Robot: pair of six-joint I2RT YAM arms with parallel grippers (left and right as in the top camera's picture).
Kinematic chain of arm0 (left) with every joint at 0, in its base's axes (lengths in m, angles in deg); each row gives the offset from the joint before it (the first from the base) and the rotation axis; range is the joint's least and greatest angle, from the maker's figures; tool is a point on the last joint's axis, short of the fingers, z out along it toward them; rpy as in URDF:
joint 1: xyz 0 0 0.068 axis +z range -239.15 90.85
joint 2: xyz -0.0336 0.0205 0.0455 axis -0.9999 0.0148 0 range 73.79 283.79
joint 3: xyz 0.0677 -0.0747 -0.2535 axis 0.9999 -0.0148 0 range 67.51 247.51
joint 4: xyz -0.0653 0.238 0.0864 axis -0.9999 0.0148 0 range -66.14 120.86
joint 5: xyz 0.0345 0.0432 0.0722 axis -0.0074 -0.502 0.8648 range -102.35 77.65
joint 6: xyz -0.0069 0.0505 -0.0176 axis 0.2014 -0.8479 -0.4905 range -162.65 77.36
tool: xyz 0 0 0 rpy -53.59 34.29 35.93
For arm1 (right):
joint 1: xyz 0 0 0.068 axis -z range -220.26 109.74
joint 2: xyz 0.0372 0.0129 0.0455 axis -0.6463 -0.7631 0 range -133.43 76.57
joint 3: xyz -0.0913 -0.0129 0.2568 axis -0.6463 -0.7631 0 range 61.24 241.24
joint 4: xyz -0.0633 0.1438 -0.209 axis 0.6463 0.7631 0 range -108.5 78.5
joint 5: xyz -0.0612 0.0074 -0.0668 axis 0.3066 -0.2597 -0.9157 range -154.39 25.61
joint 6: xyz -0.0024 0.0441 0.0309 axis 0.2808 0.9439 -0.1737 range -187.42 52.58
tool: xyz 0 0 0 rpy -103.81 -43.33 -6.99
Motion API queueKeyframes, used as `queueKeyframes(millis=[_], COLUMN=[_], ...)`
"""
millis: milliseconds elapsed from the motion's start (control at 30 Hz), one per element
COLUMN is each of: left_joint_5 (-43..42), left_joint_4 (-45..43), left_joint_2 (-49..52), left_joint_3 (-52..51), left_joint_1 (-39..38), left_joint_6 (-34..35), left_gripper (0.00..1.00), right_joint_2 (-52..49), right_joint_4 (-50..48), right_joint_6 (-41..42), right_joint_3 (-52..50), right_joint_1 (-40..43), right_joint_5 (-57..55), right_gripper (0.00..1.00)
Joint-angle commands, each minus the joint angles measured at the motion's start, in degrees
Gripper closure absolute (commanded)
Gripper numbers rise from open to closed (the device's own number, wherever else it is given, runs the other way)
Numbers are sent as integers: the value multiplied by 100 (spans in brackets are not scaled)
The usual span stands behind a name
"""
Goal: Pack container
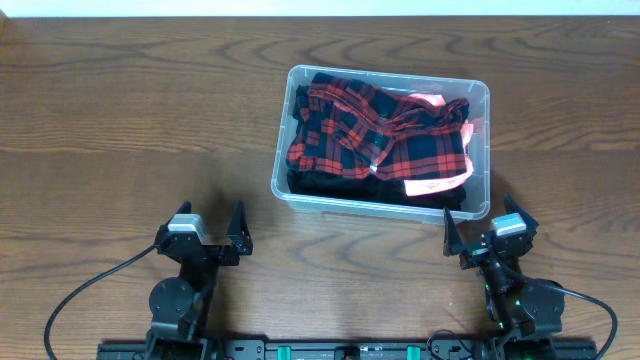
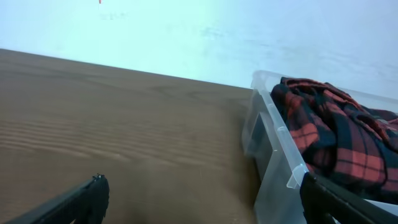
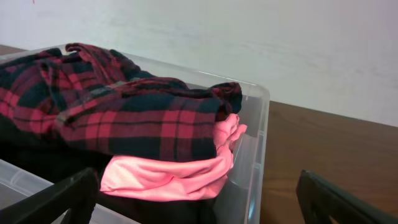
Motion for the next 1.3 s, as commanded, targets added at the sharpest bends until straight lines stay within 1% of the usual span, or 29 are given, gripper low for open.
queueKeyframes(millis=[0,100,267,333,933,1267], left_joint_5=[68,68,46,46,7,7], left_joint_4=[254,251,251,251,245,247], left_joint_2=[-55,-55,-55,-55,-55,-42], left_joint_3=[-81,-81,-81,-81,-81,-81], left_joint_1=[-2,-2,9,46,654,669], left_joint_6=[-28,-85,-820,-929,-894,-894], left_gripper=[2,2,2,2,2,2], right_joint_2=[31,31,31,31,31,31], right_joint_4=[22,22,22,22,22,22], right_joint_6=[-57,-57,-57,-57,-57,-57], right_joint_3=[-11,-11,-11,-11,-11,-11], right_joint_1=[59,59,59,59,59,59], right_joint_5=[-37,-37,-37,-37,-35,-37], right_gripper=[1,1,1,1,1,1])
